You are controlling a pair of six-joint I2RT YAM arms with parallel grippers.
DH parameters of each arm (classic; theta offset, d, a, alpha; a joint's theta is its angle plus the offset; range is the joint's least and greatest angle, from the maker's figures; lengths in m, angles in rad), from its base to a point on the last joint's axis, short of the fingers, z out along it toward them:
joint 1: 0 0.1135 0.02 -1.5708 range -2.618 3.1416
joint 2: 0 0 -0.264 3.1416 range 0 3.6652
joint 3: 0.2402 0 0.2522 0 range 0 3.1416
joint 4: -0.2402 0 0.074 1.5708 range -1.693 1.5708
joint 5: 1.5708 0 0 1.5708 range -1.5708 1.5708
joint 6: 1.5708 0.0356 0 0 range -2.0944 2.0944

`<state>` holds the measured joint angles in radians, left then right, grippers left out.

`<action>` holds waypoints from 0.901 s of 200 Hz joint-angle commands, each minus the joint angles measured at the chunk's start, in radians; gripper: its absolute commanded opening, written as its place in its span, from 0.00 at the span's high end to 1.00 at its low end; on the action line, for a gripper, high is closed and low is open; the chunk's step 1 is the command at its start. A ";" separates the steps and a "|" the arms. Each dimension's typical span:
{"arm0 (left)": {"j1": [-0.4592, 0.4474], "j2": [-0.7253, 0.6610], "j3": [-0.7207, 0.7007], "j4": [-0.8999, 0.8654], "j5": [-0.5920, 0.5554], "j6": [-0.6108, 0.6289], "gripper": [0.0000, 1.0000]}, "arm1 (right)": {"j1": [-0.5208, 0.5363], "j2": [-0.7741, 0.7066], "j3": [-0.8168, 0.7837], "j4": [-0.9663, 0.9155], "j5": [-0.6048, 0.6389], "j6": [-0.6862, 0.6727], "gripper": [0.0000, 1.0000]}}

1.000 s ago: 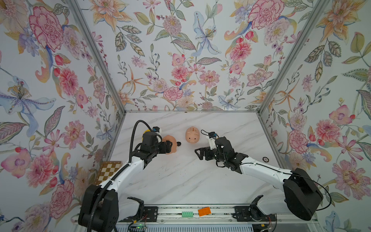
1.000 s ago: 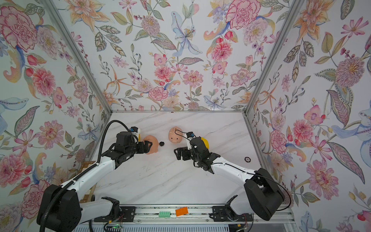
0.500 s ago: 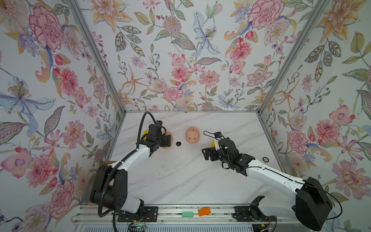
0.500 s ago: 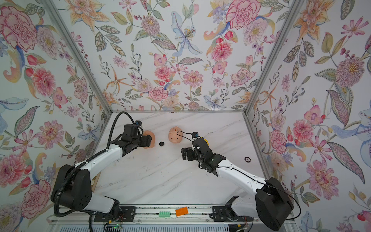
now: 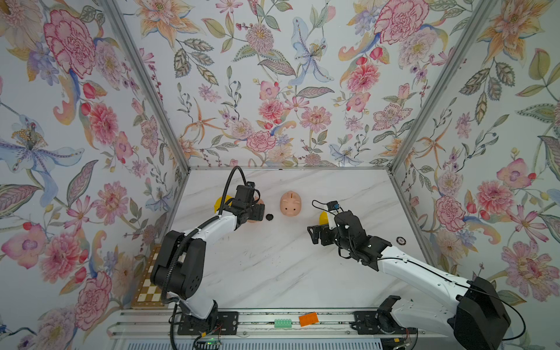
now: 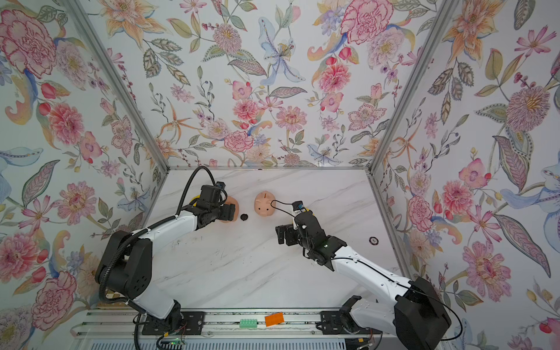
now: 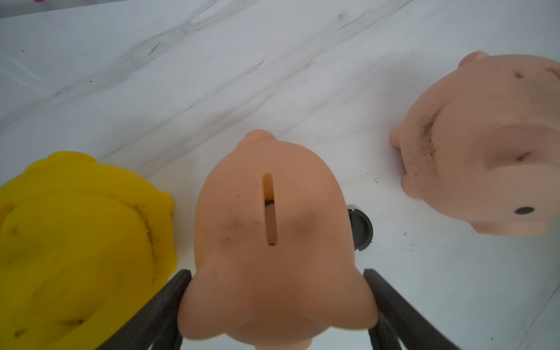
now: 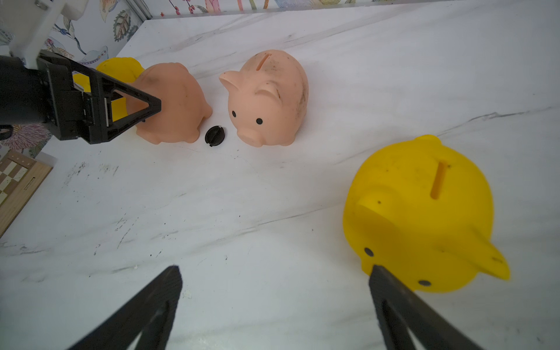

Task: Open piggy banks
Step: Place the piggy bank at the center of the board.

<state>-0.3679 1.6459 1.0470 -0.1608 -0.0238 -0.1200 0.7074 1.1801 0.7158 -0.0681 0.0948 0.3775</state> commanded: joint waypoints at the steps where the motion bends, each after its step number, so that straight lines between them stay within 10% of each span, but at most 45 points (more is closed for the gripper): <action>1: -0.011 0.010 0.031 0.010 -0.028 -0.001 0.44 | 0.007 -0.020 -0.019 -0.016 0.005 -0.013 0.01; 65: -0.033 -0.010 0.043 -0.011 -0.054 -0.014 0.01 | 0.006 -0.025 -0.021 -0.007 -0.018 -0.014 0.01; 180: -0.151 -0.050 0.207 -0.203 0.047 0.036 0.01 | -0.045 0.046 0.048 -0.005 -0.103 0.086 0.01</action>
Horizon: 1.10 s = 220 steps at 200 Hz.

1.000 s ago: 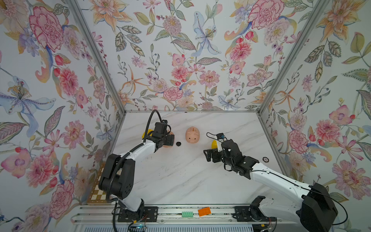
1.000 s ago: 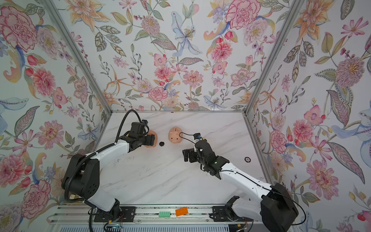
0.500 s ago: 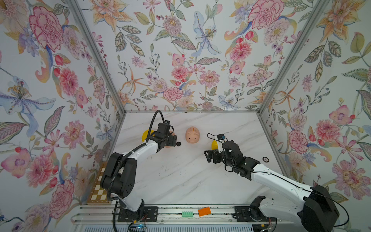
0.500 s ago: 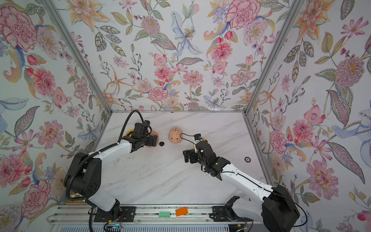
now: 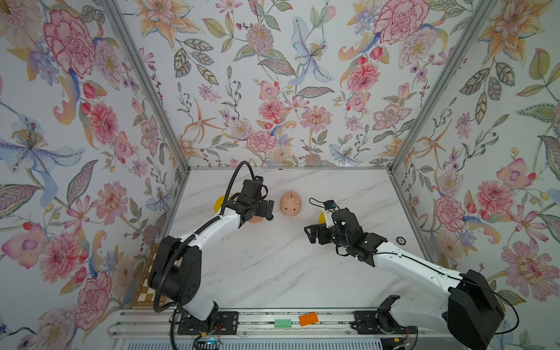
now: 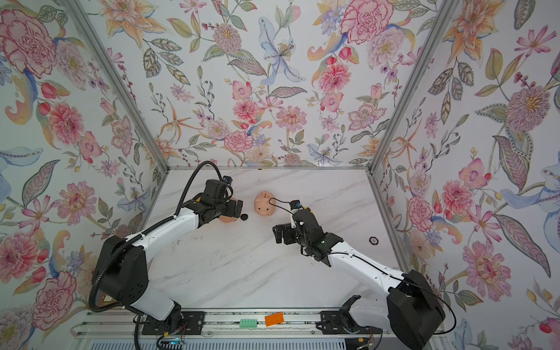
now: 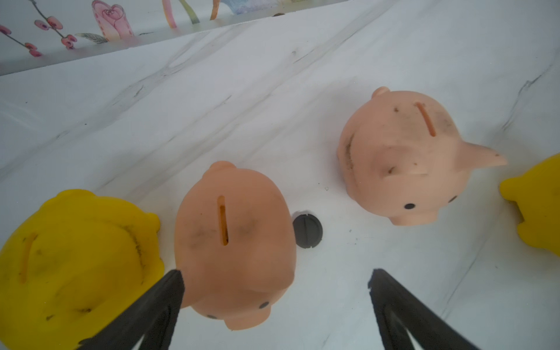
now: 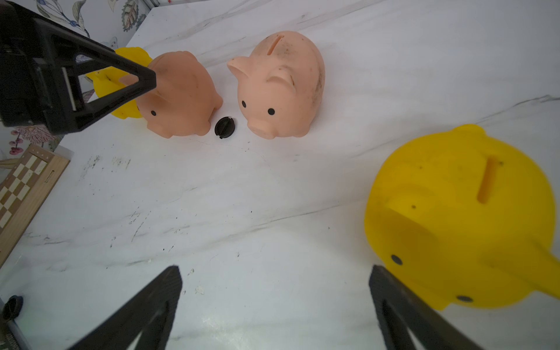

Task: Open piggy banks
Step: Place the piggy bank at the center of the board, then adjust the piggy bank at the center of the board.

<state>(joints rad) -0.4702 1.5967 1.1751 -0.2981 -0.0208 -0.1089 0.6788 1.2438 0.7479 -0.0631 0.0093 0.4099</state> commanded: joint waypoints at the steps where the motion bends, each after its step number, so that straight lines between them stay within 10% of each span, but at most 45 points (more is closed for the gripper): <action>1: -0.050 0.001 0.081 -0.066 0.043 0.025 0.01 | -0.019 -0.019 0.014 -0.010 -0.018 0.055 0.01; 133: -0.140 0.393 0.501 -0.206 0.080 -0.021 0.01 | -0.091 -0.392 -0.145 -0.116 0.004 0.100 0.01; 220: -0.159 0.474 0.557 -0.207 -0.014 -0.064 0.01 | -0.124 -0.380 -0.140 -0.122 -0.031 0.087 0.01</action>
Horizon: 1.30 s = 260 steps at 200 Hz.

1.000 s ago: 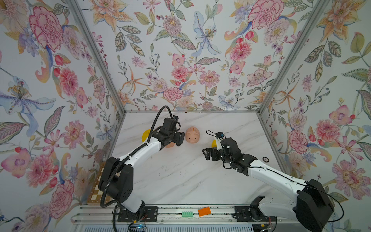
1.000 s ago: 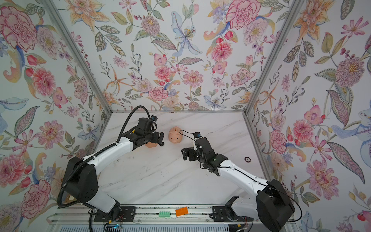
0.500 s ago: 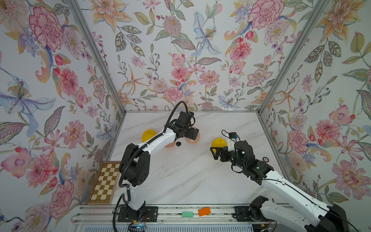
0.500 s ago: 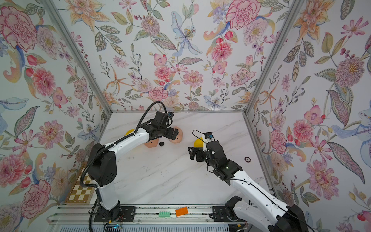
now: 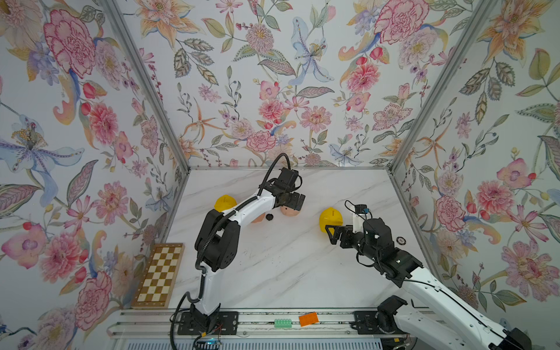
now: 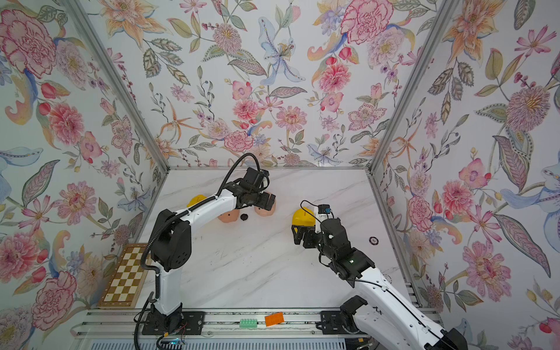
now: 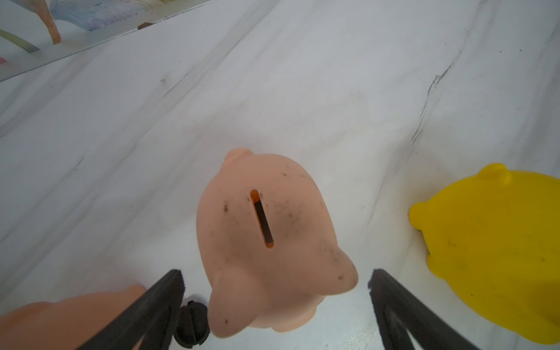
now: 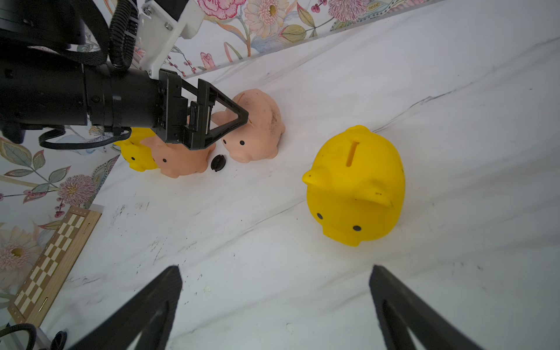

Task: Open piggy banks
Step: Adjust the piggy bank at the center of the board.

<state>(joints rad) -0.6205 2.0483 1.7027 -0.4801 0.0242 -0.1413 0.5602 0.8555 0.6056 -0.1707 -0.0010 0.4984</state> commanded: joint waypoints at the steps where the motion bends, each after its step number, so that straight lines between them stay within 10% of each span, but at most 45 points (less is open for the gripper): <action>1: -0.008 0.022 0.029 -0.025 -0.061 -0.032 0.01 | -0.006 0.008 0.002 -0.014 -0.020 -0.001 0.01; 125: -0.031 0.069 0.041 -0.014 -0.079 -0.057 0.04 | -0.005 -0.021 -0.023 -0.012 -0.031 0.008 0.01; 260: -0.044 -0.084 -0.046 -0.009 -0.069 -0.055 0.29 | -0.005 0.000 -0.037 0.041 -0.081 0.020 0.01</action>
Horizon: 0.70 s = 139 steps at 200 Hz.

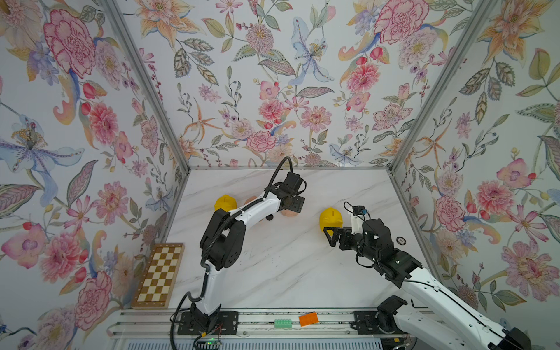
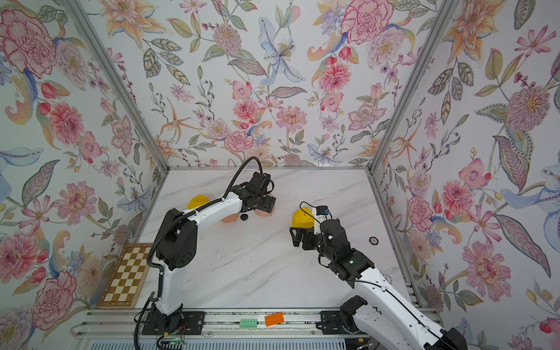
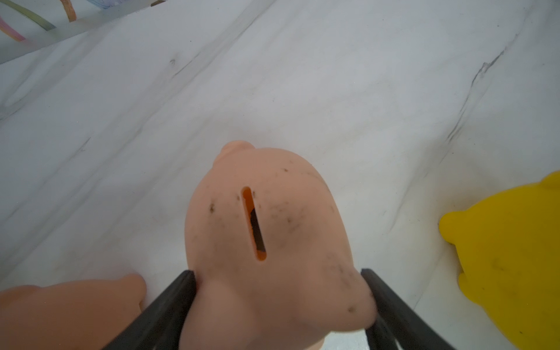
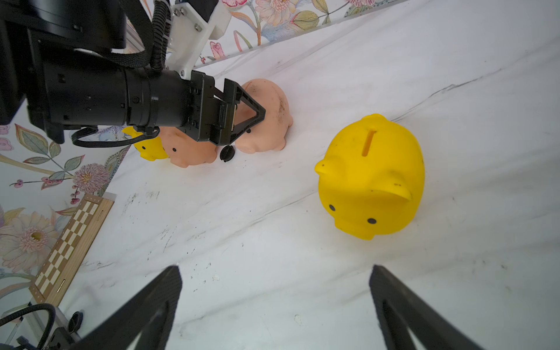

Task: Open piggy banks
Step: Adjust the piggy bank at the center of the board.

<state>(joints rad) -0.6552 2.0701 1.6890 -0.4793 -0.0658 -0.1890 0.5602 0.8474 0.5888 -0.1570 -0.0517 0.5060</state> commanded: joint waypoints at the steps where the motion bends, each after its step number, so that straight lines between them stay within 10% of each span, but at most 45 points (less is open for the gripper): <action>1: -0.009 -0.108 -0.035 -0.010 0.024 -0.007 0.29 | -0.005 0.008 -0.021 0.028 -0.032 0.013 0.01; 139: -0.008 -0.785 -0.807 0.288 0.430 -0.169 0.31 | 0.015 0.124 -0.032 0.342 -0.431 0.032 0.01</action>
<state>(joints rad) -0.6552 1.3750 0.9802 -0.2958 0.2726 -0.2974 0.5625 0.9535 0.5716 0.0792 -0.3901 0.5175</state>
